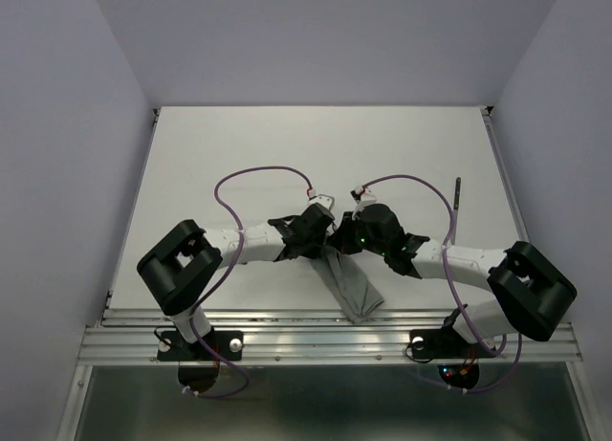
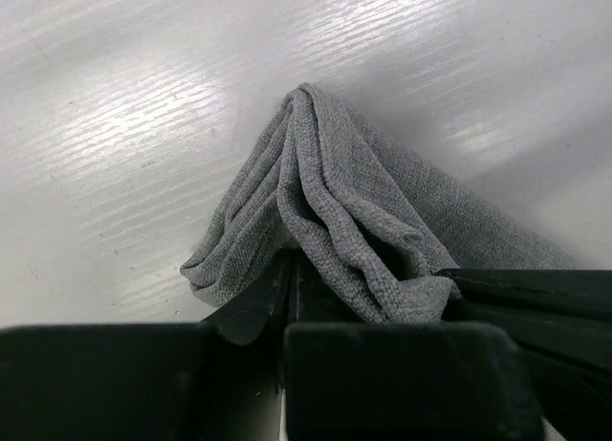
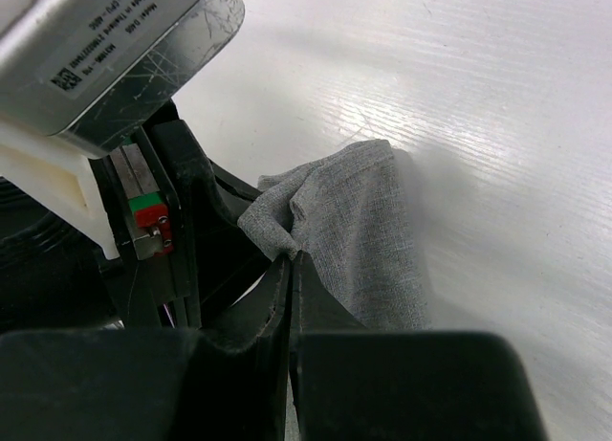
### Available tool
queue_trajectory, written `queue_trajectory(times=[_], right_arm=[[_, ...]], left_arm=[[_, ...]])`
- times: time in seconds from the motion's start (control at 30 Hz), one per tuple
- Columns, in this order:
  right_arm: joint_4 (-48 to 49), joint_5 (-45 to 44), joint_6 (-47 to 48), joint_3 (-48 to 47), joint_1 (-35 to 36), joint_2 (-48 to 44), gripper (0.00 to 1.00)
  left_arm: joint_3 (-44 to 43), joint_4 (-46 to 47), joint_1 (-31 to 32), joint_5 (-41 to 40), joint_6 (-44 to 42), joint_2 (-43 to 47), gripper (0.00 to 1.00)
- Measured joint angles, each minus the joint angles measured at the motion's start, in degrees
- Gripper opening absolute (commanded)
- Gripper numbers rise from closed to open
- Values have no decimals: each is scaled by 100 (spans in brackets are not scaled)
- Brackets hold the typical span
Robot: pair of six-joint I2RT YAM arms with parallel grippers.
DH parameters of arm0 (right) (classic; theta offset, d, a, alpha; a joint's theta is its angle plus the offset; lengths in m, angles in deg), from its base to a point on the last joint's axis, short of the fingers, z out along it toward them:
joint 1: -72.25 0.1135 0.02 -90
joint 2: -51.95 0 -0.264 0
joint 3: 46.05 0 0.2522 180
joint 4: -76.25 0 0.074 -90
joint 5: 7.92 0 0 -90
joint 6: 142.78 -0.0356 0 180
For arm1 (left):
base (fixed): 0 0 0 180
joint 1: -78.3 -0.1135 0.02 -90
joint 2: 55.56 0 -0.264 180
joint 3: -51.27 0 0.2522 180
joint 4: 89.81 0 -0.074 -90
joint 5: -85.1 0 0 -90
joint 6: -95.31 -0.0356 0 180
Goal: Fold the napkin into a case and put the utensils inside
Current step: Stuff the top corner of the smaller-rectangle-folded napkin into the folded napkin.
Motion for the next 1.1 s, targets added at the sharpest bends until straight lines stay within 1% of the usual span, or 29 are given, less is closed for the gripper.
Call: queue_trajectory(times=[0.07, 0.4, 0.6, 0.8, 0.97, 1.1], right_arm=[[0, 0, 0, 0, 0, 0, 1], [-11, 96, 79, -11, 0, 26, 1], [-44, 273, 210, -61, 0, 254, 1], [-48, 389, 219, -111, 0, 472, 1], [-81, 501, 219, -205, 0, 765, 1], [-208, 588, 216, -468, 0, 1097, 1]], left_arm=[[-15, 4, 2, -20, 9, -13, 0], [-20, -4, 0, -9, 42, 9, 0], [35, -17, -136, 254, 90, 308, 0], [269, 138, -457, 612, 214, 629, 0], [339, 162, -603, 824, 254, 682, 0], [339, 201, -616, 1032, 269, 682, 0]])
